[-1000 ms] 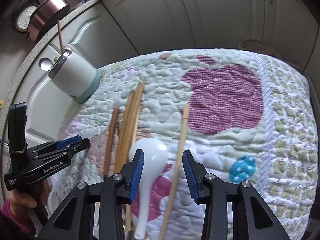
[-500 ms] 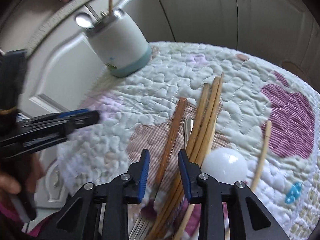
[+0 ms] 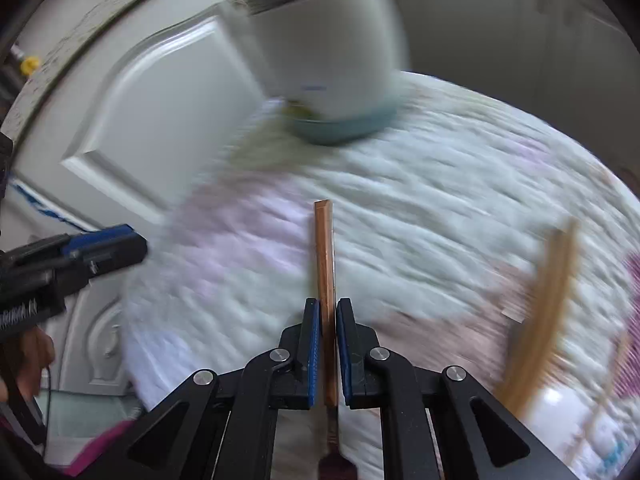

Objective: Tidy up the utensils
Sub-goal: 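Grasp the metal fork with the left gripper while the right gripper holds the chopstick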

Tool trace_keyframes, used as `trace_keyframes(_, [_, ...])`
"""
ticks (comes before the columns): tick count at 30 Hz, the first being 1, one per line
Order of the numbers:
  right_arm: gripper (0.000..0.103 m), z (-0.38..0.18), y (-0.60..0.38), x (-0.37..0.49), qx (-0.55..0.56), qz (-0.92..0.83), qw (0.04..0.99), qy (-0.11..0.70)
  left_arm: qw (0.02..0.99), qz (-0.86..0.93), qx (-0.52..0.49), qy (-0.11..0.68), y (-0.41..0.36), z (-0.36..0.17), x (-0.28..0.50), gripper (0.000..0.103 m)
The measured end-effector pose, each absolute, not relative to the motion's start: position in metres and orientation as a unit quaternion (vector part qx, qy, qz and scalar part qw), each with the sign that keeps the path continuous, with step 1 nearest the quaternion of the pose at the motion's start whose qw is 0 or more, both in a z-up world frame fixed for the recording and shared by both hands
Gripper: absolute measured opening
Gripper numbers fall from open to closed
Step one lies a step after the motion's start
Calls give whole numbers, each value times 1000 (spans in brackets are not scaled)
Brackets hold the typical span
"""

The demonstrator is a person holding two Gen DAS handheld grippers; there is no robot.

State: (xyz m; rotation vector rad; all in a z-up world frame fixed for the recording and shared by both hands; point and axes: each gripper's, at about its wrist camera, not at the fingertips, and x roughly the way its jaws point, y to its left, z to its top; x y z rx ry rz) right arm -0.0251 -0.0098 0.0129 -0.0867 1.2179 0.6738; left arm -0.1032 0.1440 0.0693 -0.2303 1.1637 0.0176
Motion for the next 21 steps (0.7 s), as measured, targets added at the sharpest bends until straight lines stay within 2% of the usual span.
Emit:
trace_keyframes(5, [8, 20, 37, -32, -19, 400, 737, 545, 832, -5, -98, 545, 149, 75, -114, 35])
trace_keyframes(10, [12, 36, -18, -30, 4, 354, 757, 549, 834, -47, -98, 540, 139, 76, -119, 54])
trace_keyframes(14, [12, 50, -78, -41, -4, 310, 781, 541, 830, -86, -77, 546, 114, 73, -123, 55])
trace_keyframes(19, [14, 56, -144, -57, 45, 264, 794, 546, 810, -144, 62, 565, 70, 56, -133, 55])
trace_keyframes(21, [15, 62, -164, -65, 66, 252, 799, 542, 794, -148, 88, 582, 66, 47, -138, 55])
